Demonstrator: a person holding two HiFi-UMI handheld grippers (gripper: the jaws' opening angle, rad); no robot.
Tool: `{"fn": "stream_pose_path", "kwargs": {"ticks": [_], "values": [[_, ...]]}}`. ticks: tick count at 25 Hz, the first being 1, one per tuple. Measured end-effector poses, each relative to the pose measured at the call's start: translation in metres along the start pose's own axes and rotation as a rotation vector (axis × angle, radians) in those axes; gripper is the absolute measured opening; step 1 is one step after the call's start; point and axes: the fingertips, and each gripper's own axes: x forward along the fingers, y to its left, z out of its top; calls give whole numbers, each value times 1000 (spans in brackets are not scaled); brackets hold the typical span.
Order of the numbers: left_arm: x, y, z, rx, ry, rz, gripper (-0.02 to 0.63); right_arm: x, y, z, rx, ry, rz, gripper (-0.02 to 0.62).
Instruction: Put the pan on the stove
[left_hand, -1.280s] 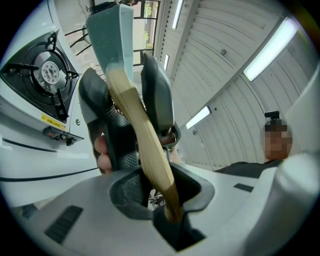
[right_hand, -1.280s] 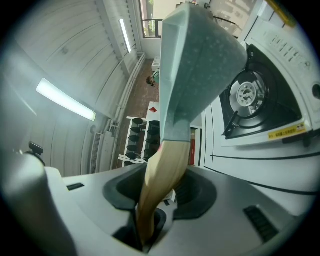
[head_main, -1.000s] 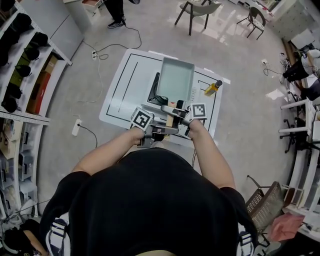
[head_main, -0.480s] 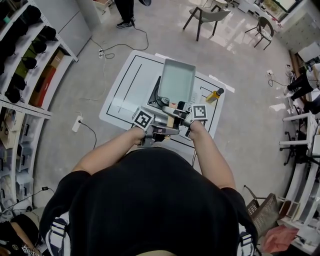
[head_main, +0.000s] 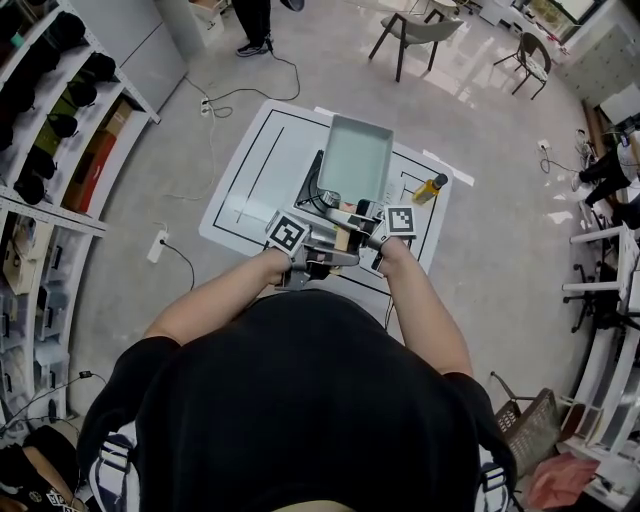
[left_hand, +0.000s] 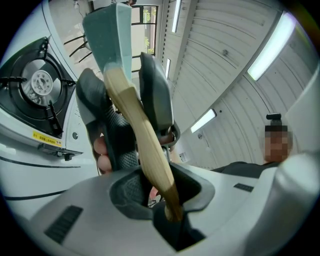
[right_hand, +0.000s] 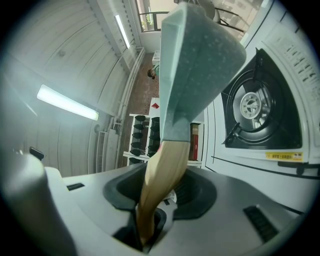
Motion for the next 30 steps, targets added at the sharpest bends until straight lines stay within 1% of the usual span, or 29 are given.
{"fn": "stream_pose_path", "kwargs": {"ticks": [2,6,12,16,19,25,29,30], "values": [[1,-2,0,-8,2,-6,103,-1,3,1,0,-6,2,150],[-1,-2,2,44,29,33,101,-1,9,3,-30,-2,8,149],[3,-4,7,65,54,13,103,-8,11,9,-32,-29,-4,149],[-1,-6,7,33,67,-18,101,-3,11,11,-35,-40,-15,149],[-5,-7,5,49,103,-25,101,-2,10,11,-36,-51,-25,149],[-26,-7,8,40,140,-51,103,14,7,17,-35,-79,-43,149],[-42,-14,7,-25,153,-93,101,31,5,18,-21,-109,-50,150],[-45,-16,7,-27,159,-100,101,35,5,19,-17,-117,-52,150]]}}
